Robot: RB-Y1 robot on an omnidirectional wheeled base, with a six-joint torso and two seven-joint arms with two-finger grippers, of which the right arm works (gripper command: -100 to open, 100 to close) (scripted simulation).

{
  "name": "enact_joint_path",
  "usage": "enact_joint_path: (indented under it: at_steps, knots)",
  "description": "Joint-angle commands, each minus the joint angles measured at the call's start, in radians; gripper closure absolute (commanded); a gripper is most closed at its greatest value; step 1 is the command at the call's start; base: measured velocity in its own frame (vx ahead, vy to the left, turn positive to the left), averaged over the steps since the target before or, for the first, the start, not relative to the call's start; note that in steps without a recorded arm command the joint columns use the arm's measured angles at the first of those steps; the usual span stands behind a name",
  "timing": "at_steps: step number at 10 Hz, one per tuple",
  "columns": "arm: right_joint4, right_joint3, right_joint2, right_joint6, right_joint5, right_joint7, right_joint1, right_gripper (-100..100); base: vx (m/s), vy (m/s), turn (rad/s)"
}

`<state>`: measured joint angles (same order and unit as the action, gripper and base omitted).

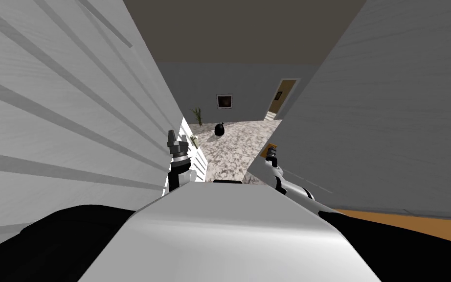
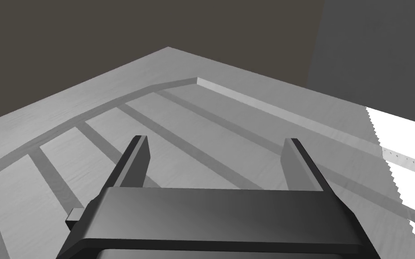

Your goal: Push the door open

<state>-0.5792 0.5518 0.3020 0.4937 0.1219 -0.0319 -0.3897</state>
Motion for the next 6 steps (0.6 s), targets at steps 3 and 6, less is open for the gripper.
enact_joint_path:
  at_steps: [3,6]
  knots:
    - [0.020,0.042,0.034,0.012,0.013,-0.011,0.002,100,0.178,0.004,-0.049]
    - [0.022,0.059,0.040,0.013,0.019,-0.017,0.007,100,0.145,0.006,-0.040]
